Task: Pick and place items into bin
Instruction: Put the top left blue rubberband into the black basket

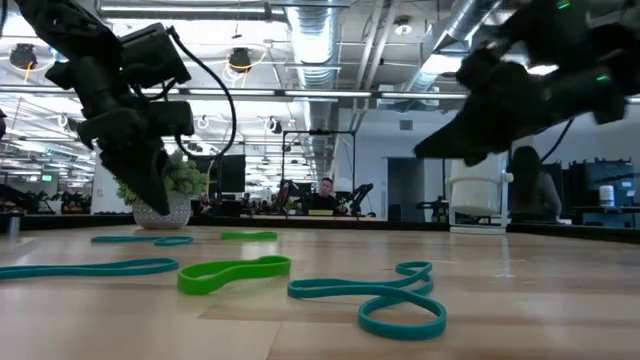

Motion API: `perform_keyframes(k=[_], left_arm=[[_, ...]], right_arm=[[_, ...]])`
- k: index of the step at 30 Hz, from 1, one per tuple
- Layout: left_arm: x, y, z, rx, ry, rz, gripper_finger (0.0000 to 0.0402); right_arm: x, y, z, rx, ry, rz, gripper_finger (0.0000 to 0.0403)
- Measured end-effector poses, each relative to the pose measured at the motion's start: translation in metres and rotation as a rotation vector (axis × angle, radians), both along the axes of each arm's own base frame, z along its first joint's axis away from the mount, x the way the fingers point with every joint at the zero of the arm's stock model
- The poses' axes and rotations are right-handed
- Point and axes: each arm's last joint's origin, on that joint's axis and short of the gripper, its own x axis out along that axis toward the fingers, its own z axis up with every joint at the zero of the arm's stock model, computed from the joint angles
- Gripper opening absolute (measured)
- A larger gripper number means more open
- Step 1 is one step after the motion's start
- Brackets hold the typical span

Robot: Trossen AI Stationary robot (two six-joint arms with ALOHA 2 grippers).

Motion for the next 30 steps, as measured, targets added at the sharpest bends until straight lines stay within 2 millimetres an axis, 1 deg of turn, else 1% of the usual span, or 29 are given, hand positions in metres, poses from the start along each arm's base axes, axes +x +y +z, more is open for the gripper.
perform_keyframes(k=[3,6,10,13,15,17,22,25,30], left_arm=[[0.002,-0.007,-0.006,-0.032,0.034,0.001,0.0137],[0.005,-0.015,-0.008,-0.049,0.041,-0.008,0.0146],[0.007,-0.023,-0.010,-0.063,0.048,-0.014,0.0153],[0.008,-0.026,-0.014,-0.048,0.071,0.007,0.0154],[0.010,-0.028,-0.019,-0.030,0.089,0.016,0.0154],[0.013,-0.029,-0.023,-0.019,0.095,0.025,0.0154],[0.023,-0.029,-0.032,0.006,0.086,0.050,0.0153],[0.024,-0.029,-0.036,0.033,0.095,0.063,0.0153],[0.024,-0.031,-0.037,0.020,0.106,0.077,0.0153]], right_arm=[[0.018,-0.010,-0.002,-0.066,0.033,0.047,0.0063],[0.037,-0.023,0.005,-0.126,0.024,0.108,0.0068],[0.059,-0.042,0.027,-0.132,0.002,0.180,0.0069],[0.069,-0.055,0.041,-0.124,0.012,0.219,0.0069],[0.074,-0.061,0.050,-0.139,-0.004,0.219,0.0069],[0.075,-0.066,0.054,-0.164,-0.016,0.215,0.0069],[0.075,-0.070,0.054,-0.172,-0.010,0.208,0.0069],[0.075,-0.069,0.054,-0.185,-0.009,0.215,0.0069],[0.075,-0.069,0.054,-0.186,-0.009,0.215,0.0069]])
